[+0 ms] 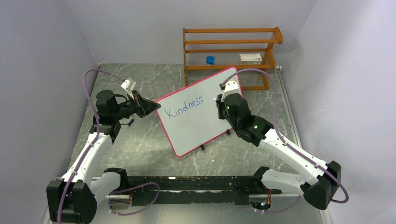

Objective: Write a sentence on the whiteboard

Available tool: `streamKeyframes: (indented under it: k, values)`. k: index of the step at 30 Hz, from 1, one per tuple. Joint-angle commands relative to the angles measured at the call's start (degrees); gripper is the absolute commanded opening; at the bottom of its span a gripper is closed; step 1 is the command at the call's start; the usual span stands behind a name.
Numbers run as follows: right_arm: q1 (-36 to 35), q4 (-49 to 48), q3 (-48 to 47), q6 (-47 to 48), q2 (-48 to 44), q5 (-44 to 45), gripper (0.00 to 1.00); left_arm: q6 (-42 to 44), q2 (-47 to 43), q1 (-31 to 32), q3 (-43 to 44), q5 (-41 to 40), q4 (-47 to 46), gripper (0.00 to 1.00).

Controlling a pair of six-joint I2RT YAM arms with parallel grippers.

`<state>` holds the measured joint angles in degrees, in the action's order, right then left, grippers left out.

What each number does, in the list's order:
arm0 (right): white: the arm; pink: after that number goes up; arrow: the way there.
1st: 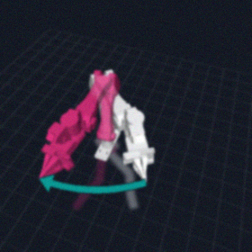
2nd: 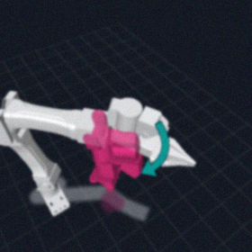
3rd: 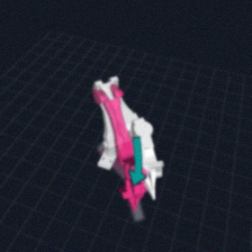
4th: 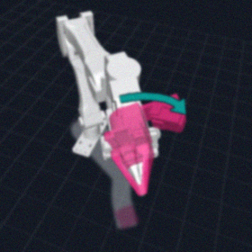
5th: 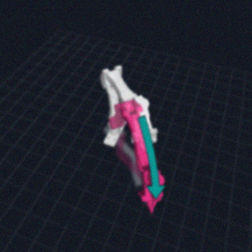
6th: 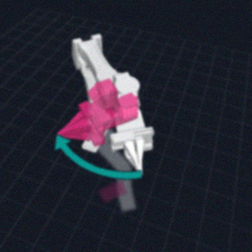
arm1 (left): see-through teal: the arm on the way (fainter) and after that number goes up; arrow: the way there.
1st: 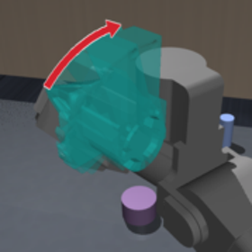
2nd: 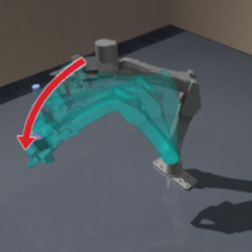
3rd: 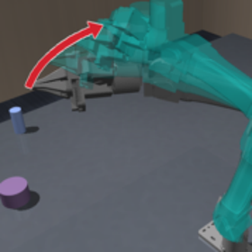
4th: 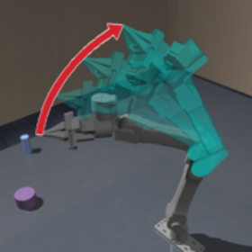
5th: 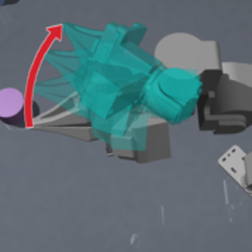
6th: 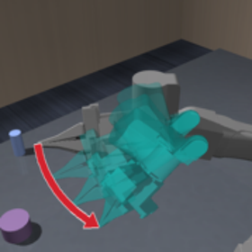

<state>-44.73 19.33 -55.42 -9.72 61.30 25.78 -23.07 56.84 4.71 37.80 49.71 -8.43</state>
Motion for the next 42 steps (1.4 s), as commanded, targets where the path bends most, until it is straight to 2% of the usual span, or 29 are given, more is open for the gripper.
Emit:
streamKeyframes:
  k: [1,15,24,28,33,42]
  values:
    - [0.42,-3.17,1.19,1.06,-1.4,-1.14,0.0,4.62,1.01,0.12,0.43,-2.54,5.01,0.05]
    - [0.37,-3.27,2.02,1.45,-2.66,-2.56,0.0,8.84,3.18,0.27,4.01,-3.09,10.25,0.05]
    - [0.41,-3.51,3.02,1.46,-2.94,-3.3,0.0,9.22,2.34,0.48,3.61,-3.26,10.45,0.05]
    - [-0.07,-3.74,3.31,1.5,-2.85,-6.46,0.0,8.93,2.21,0.48,2.91,-3.29,10.4,0.05]
    - [-5.41,-4.86,4.3,1.33,-3.28,-5.79,0.0,8.57,2.43,0.48,2.72,-2.86,9.92,0.05]
    - [-21.83,-6.14,3.92,0.27,-0.65,5.91,0.0,8.89,2.29,0.48,2.71,-3.55,10.43,0.05]
